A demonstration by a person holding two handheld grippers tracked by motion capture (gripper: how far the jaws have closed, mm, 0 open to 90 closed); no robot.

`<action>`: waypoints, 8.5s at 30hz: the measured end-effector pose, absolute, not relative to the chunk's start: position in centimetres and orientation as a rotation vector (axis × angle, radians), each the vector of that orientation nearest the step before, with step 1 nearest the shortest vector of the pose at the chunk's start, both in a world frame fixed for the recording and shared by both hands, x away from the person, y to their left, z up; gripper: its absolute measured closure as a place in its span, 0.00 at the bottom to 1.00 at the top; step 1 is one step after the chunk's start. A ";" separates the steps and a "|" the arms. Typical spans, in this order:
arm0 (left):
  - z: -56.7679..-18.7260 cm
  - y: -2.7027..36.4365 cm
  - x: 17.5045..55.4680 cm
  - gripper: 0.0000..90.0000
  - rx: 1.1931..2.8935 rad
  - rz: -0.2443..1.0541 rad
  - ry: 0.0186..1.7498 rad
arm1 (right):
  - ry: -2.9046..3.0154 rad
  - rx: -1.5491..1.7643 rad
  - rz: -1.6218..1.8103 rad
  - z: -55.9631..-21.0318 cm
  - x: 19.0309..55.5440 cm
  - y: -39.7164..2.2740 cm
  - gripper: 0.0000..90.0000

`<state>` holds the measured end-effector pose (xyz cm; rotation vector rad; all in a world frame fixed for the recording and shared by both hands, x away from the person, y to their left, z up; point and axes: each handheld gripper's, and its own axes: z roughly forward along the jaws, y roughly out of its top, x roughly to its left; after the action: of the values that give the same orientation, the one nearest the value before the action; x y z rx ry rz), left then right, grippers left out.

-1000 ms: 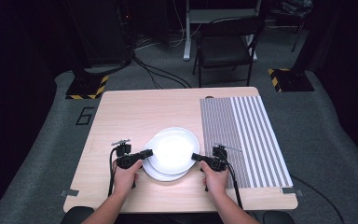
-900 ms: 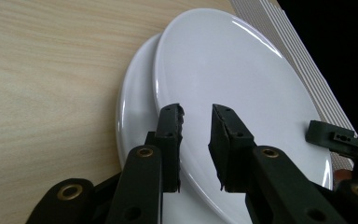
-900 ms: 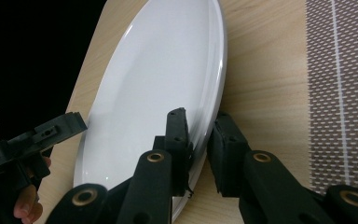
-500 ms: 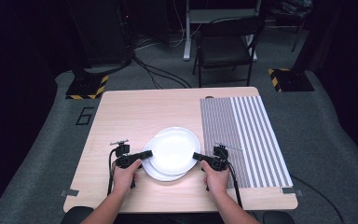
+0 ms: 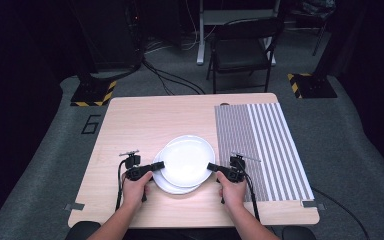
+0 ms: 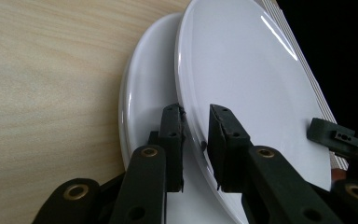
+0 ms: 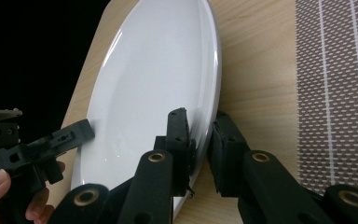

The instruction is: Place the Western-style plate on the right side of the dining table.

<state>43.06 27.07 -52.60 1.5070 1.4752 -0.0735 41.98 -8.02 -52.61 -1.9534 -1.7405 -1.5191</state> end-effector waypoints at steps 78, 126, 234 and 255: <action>-45.1 20.3 44.3 0.79 1.662 0.135 1.335 | -1.706 -1.912 -1.662 -46.7 40.5 -13.4 0.91; -44.9 15.4 45.0 0.79 1.696 0.087 1.286 | -1.607 -2.078 -1.668 -46.4 39.8 -17.6 0.89; -48.1 5.9 48.3 0.79 1.773 -0.047 1.244 | -1.495 -2.316 -1.646 -48.9 38.8 -25.6 0.88; -47.7 4.8 49.7 0.79 1.781 -0.046 1.237 | -1.466 -2.320 -1.668 -48.9 39.8 -26.4 0.88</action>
<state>49.66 4.77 -47.73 1.7806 1.2370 -0.0458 39.77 -26.43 -48.93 -2.3203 -1.4660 -1.6680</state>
